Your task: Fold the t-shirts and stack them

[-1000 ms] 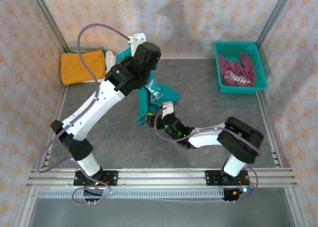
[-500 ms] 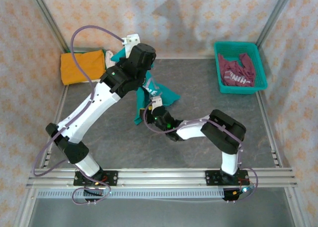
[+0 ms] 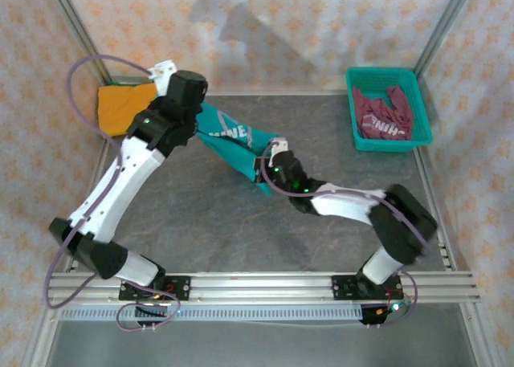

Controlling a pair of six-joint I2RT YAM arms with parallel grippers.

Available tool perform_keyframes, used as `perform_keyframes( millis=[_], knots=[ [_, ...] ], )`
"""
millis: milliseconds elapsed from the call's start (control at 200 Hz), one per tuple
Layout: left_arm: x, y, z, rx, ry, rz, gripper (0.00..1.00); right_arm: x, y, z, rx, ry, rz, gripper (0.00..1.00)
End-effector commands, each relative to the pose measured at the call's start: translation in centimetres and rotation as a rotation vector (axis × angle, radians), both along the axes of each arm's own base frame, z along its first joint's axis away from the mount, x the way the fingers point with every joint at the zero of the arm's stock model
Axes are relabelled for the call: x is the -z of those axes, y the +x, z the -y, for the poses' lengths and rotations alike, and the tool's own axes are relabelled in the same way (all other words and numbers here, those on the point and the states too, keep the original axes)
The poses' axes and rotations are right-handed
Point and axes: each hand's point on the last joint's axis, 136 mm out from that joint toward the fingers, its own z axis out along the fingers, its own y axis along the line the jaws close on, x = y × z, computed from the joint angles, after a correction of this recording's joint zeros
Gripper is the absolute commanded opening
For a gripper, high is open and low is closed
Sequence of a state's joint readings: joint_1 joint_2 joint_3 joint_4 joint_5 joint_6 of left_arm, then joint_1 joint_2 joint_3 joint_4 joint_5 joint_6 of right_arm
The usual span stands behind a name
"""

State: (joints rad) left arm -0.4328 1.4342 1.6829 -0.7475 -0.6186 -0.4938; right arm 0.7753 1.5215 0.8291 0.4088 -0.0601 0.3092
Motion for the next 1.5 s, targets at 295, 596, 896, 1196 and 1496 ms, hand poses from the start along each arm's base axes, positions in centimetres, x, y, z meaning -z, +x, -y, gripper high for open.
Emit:
perform_keyframes(
  millis=[295, 596, 896, 1196, 1496],
  knots=[
    [-0.6, -5.4, -1.4, 0.054, -0.012, -0.097, 0.0, -12.2, -5.4, 10.4, 0.062, -0.258, 0.168, 0.0],
    [-2.7, -9.6, -0.9, 0.202, -0.06, -0.108, 0.0, -18.4, -9.2, 15.3, 0.111, -0.286, 0.273, 0.0],
    [-6.8, -17.1, -1.0, 0.345, -0.204, 0.001, 0.0, -20.1, -14.4, 14.2, -0.077, -0.263, 0.168, 0.0],
    [-7.7, -9.2, -1.4, 0.218, -0.063, -0.041, 0.0, -20.5, -4.9, 16.2, 0.2, -0.295, 0.042, 0.0],
    [5.7, 14.1, -2.2, 0.207, 0.063, -0.393, 0.36, -11.2, 16.0, 17.7, 0.354, -0.258, -0.277, 0.73]
  ],
)
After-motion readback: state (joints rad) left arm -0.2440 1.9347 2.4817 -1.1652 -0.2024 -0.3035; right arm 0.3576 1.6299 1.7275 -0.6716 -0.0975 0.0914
